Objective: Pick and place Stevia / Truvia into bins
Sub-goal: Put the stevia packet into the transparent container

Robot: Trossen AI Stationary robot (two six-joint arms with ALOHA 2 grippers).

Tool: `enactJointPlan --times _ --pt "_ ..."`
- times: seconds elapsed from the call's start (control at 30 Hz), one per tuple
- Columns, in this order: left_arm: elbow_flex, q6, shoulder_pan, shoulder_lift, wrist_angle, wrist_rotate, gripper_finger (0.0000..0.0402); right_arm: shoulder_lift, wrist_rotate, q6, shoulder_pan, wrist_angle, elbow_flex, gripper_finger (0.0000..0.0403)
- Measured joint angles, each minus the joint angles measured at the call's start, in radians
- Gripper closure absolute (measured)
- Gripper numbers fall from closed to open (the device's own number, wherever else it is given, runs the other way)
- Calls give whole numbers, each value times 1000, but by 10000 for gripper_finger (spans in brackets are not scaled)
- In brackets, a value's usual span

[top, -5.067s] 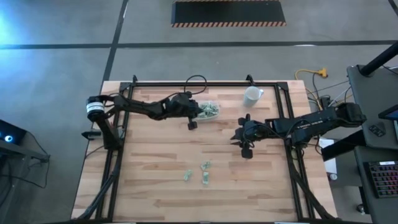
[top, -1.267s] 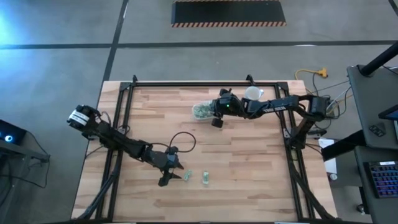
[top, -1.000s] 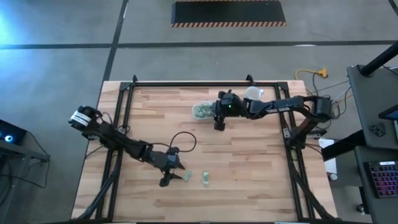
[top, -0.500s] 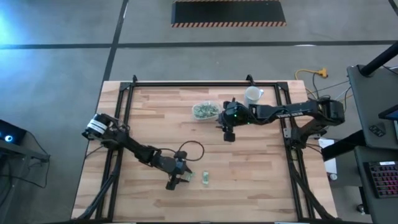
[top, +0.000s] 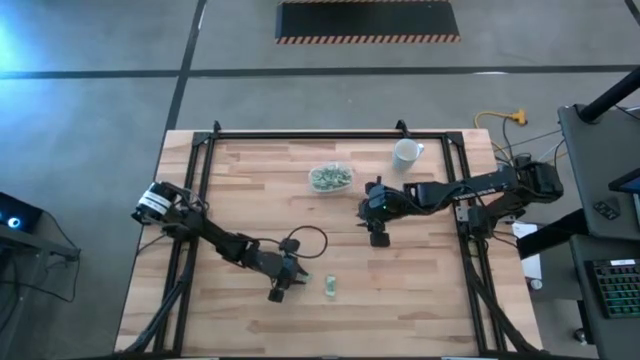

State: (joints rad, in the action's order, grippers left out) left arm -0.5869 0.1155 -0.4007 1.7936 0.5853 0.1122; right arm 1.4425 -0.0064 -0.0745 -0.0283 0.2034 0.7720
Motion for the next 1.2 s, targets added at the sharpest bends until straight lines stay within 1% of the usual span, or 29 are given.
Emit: enactJointPlan --times 0.1,0.17,0.27,0.33,0.57,0.63,0.73,1.03,1.1,1.2 --pt "1 -18 4 -7 -3 14 322 -1 -6 31 32 30 -3 274" --pt "2 -30 8 -19 -9 33 335 -1 -43 52 53 43 -9 273" --pt "1 -67 19 -29 -11 82 350 -1 -93 87 88 41 -20 271" --pt "0 -100 25 -42 -5 120 357 -1 -103 114 118 33 -33 271" --pt "-10 -223 91 -79 5 265 372 -1 -107 147 213 -160 -121 275" --pt "-23 -268 124 -84 10 292 374 -1 -108 147 229 -208 -139 275" --pt "-48 -342 191 -87 9 313 375 0 -107 145 234 -234 -145 277" --pt "-159 -445 463 -88 6 307 375 -1 -106 127 234 -267 -143 281" --pt "-183 -463 526 -85 -2 259 375 -1 -106 123 234 -267 -143 283" --pt "-208 -459 615 -79 -16 127 375 -1 -106 118 233 -268 -143 285"
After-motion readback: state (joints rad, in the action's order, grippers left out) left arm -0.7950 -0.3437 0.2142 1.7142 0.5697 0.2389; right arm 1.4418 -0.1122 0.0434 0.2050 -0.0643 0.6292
